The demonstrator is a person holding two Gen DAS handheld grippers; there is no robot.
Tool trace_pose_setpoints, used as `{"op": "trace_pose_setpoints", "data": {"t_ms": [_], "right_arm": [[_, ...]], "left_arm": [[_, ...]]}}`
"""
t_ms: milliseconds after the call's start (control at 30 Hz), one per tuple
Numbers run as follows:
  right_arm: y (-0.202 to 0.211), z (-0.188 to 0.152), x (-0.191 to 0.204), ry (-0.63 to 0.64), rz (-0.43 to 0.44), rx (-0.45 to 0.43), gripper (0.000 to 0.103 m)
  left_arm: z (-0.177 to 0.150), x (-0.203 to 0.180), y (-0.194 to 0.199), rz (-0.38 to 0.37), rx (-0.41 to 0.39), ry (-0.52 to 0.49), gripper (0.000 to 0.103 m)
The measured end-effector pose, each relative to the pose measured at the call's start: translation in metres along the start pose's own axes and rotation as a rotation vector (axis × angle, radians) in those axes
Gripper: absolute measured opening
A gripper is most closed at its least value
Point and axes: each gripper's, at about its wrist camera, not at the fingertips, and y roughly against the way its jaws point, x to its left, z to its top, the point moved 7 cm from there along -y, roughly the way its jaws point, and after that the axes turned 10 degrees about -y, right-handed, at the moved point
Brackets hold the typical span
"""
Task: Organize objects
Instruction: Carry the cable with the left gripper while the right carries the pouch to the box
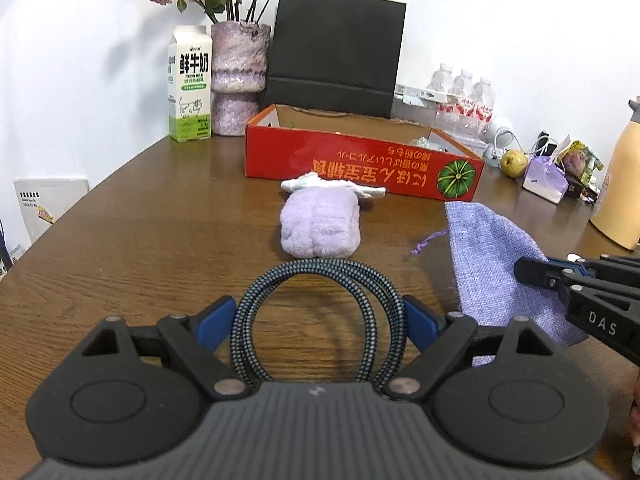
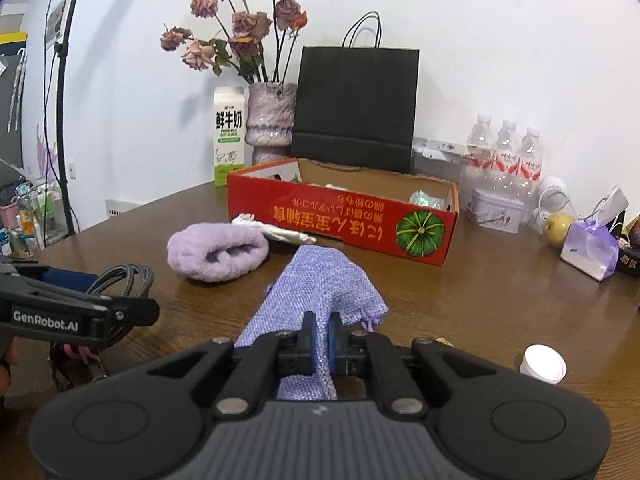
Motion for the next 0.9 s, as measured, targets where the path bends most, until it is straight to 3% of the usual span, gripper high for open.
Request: {"op": "trace_pose_setpoints", "data": {"t_ms": [900], "right_arm": [[0.007, 0.041, 0.002, -0.066, 0.011, -0.116, 0.005]], "left_arm": [[0.055, -0.008, 0.021, 0.014, -0.104, -0.005, 0.088]]}}
